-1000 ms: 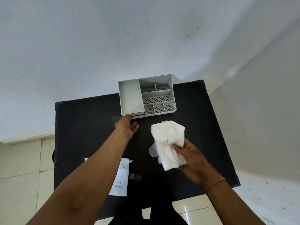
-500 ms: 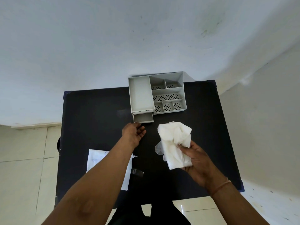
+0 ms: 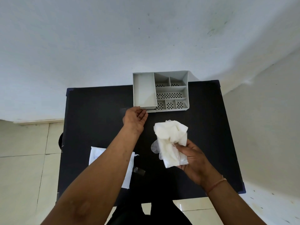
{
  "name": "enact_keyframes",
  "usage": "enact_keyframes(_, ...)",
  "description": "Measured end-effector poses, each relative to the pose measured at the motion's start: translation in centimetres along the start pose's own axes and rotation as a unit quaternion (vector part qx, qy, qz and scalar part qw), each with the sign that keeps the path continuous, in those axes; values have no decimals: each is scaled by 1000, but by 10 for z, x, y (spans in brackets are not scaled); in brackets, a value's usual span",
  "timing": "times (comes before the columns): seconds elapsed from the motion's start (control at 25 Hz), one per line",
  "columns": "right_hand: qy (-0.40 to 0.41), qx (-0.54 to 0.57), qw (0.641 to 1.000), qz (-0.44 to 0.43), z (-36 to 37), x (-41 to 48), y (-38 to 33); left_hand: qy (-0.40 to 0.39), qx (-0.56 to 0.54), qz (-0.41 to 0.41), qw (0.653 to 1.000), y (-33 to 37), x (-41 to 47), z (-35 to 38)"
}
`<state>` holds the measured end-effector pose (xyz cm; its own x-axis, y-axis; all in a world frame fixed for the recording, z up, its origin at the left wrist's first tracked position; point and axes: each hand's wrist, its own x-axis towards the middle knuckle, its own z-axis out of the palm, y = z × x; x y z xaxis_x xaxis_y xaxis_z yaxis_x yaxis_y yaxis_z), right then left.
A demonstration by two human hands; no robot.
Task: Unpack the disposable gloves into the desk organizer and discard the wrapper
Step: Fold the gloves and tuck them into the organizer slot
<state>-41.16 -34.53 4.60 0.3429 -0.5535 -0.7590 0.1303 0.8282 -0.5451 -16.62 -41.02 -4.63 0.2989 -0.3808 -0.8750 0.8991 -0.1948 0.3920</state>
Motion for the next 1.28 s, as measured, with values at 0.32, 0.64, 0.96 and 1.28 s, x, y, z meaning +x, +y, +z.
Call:
enact_keyframes(0.32,0,-8,1000,1,0,1,-4,18,86,-4,996,-3,0,-3)
enact_keyframes(0.64,11,-10,1000,18,0,4,-2,59,172,5,983,-40,-16,-53)
enact_keyframes(0.96,26,-17,998,60,53,58,-7,5,241,20,970,-35,-37,-94)
enact_keyframes(1.28,103,-103,987,69,98,102,-18,36,340,127,931,-2,-50,-86)
